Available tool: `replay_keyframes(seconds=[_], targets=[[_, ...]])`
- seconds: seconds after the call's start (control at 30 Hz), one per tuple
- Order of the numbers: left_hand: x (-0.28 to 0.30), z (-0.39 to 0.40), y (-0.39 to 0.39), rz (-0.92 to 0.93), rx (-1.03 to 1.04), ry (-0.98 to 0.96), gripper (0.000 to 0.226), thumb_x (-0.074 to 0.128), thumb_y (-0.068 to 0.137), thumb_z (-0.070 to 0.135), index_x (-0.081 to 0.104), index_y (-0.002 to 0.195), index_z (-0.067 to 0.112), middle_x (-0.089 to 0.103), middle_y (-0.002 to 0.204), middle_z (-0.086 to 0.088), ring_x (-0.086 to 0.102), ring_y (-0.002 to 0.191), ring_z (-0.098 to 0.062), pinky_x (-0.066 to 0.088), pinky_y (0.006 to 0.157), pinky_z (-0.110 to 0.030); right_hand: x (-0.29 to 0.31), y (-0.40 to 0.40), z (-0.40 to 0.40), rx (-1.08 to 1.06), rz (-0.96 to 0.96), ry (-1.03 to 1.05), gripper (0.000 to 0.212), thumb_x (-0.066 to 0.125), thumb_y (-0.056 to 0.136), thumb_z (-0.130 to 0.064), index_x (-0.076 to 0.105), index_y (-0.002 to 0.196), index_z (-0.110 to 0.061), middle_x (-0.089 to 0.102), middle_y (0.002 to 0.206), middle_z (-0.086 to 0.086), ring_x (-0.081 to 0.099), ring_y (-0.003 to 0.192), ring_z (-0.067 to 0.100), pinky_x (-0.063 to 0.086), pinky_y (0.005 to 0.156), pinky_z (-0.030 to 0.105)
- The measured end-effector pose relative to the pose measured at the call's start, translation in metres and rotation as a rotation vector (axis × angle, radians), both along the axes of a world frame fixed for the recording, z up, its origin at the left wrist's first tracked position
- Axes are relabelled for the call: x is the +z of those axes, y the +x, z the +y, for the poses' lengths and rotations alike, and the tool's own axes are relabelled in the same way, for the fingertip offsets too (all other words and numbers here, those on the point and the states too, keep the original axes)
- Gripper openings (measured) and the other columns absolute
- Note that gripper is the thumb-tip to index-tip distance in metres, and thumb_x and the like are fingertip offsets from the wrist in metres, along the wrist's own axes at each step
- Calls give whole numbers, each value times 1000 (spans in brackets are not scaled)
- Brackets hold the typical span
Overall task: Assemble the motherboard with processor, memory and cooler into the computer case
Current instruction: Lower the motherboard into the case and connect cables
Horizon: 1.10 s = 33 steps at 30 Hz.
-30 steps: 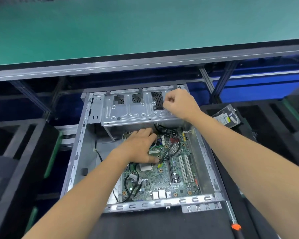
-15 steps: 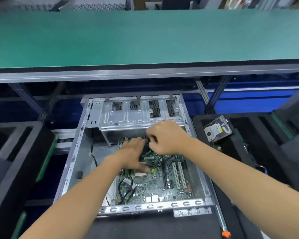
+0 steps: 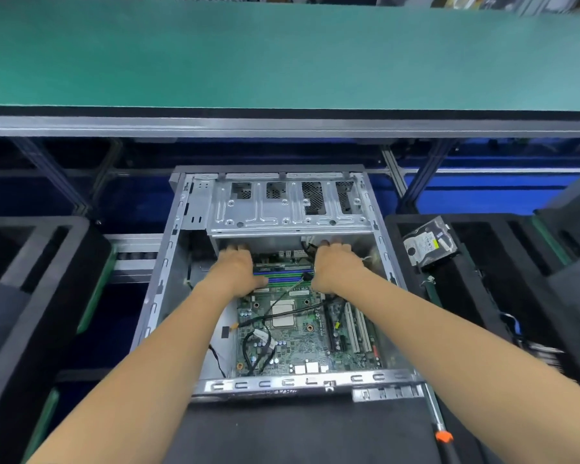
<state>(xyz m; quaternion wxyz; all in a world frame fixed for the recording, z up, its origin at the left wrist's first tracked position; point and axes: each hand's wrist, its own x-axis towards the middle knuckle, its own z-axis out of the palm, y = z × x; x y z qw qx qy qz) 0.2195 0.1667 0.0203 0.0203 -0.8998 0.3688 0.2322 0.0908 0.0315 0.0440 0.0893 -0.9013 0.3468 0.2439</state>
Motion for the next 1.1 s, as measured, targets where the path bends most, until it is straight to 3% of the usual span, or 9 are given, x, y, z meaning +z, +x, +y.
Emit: replay_keyframes(seconds=[0.1, 0.17, 0.3, 0.4, 0.63, 0.73, 0.83, 1.0, 1.1], targets=[[2, 4, -6, 83, 134, 28, 87, 64, 85, 48, 22, 142, -3, 32, 144, -20, 43, 126, -33, 44, 97, -37, 2, -1, 7, 19, 18, -21, 21, 61, 86, -20, 51, 98, -7, 54, 86, 6, 56, 77, 24, 47, 65, 34], [5, 7, -13, 105, 148, 102, 80, 59, 87, 51, 27, 136, -4, 47, 131, -17, 54, 113, -28, 46, 80, -32, 0, -3, 13, 64, 89, -56, 14, 56, 88, -20, 51, 95, -10, 49, 79, 3, 53, 72, 24, 44, 63, 34], [10, 10, -22, 136, 80, 171, 49, 52, 91, 52, 55, 106, 5, 52, 89, -7, 57, 83, -23, 48, 66, -28, -7, -10, 12, 108, 345, -3, 45, 44, 94, -30, 53, 134, -12, 60, 121, 6, 60, 104, 26, 50, 84, 37], [10, 11, -24, 233, 205, 136, 42, 61, 90, 36, 54, 110, 0, 65, 98, -11, 70, 84, -27, 58, 76, -33, -12, -9, 6, 78, 405, 49, 55, 38, 98, -40, 40, 146, -13, 43, 148, 8, 46, 132, 28, 40, 108, 45], [10, 13, -31, 269, 287, 121, 39, 63, 89, 25, 46, 115, 1, 58, 88, -12, 72, 73, -28, 60, 67, -40, -14, -11, 0, -33, 300, 42, 50, 43, 93, -33, 54, 134, -6, 61, 121, 10, 61, 107, 27, 47, 95, 40], [10, 13, -30, 239, 265, 102, 32, 62, 89, 27, 48, 106, 4, 53, 80, -8, 69, 77, -27, 59, 72, -35, -18, -13, 2, -189, 214, 100, 78, 61, 87, -44, 34, 145, 0, 49, 136, 13, 59, 110, 27, 48, 77, 32], [8, 14, -28, 178, 216, 100, 42, 62, 88, 35, 53, 112, 2, 61, 100, -10, 63, 90, -24, 51, 72, -30, -23, -19, 6, -340, 133, 126, 95, 67, 83, -38, 9, 146, 3, 47, 112, 16, 54, 78, 25, 47, 63, 30], [4, 14, -26, 176, 217, 96, 46, 63, 87, 35, 51, 116, 2, 60, 115, -11, 64, 86, -24, 52, 70, -29, -27, -24, 9, -343, 142, 110, 102, 71, 79, -42, 6, 147, -3, 44, 137, 22, 47, 124, 38, 47, 88, 41], [2, 14, -24, 182, 223, 74, 45, 63, 86, 36, 52, 114, 2, 60, 112, -11, 62, 77, -23, 53, 68, -28, -27, -24, 12, -331, 90, 41, 97, 71, 79, -41, 14, 146, 0, 47, 137, 19, 45, 127, 36, 46, 87, 38]])
